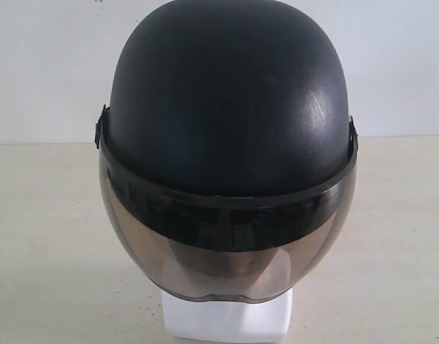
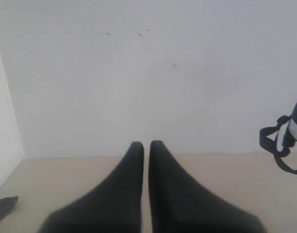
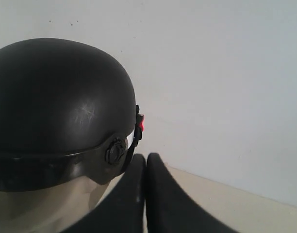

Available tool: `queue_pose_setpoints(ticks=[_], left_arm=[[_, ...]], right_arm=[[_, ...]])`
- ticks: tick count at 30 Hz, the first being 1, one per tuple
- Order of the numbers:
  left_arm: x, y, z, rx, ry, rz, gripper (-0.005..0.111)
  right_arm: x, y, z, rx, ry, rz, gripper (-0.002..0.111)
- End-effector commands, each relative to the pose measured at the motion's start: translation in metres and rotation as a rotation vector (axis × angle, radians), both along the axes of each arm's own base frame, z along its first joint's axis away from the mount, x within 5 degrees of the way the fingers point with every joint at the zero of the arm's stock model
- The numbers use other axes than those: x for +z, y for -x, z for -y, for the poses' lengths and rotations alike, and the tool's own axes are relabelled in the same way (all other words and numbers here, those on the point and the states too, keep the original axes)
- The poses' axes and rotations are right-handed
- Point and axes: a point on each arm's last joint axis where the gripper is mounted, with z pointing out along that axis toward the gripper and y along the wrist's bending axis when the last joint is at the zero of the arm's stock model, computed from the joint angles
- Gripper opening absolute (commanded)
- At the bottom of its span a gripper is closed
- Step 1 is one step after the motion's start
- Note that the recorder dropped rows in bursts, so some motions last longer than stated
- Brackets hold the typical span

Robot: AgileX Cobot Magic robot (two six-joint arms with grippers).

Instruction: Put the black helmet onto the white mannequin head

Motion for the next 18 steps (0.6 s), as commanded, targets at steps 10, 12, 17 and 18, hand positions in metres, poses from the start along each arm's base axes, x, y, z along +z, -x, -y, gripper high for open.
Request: queue_pose_setpoints(ticks=[10, 12, 17, 18], left_arm=[[-0.0073, -0.0107, 0.0004, 0.049, -0.070, 0.027, 0.004], [-0.0067, -0.0107, 0.0007, 0.046, -0.070, 0.034, 0.004], [-0.0081, -0.0111, 0.0027, 0.022, -0.042, 0.023, 0.004], [-0.0082, -0.0111, 0.0033, 0.016, -0.035, 0.022, 0.004]], right_arm=[[-0.0015, 0.0007, -0.0003, 0.001, 0.011, 0.004, 0.000], [-0.0015, 0.0007, -0.0003, 0.001, 0.009, 0.003, 0.000], [-0.0015, 0.0007, -0.0003, 0.001, 0.009, 0.003, 0.000], [-0.0015, 0.0007, -0.0003, 0.001, 0.009, 0.003, 0.000]])
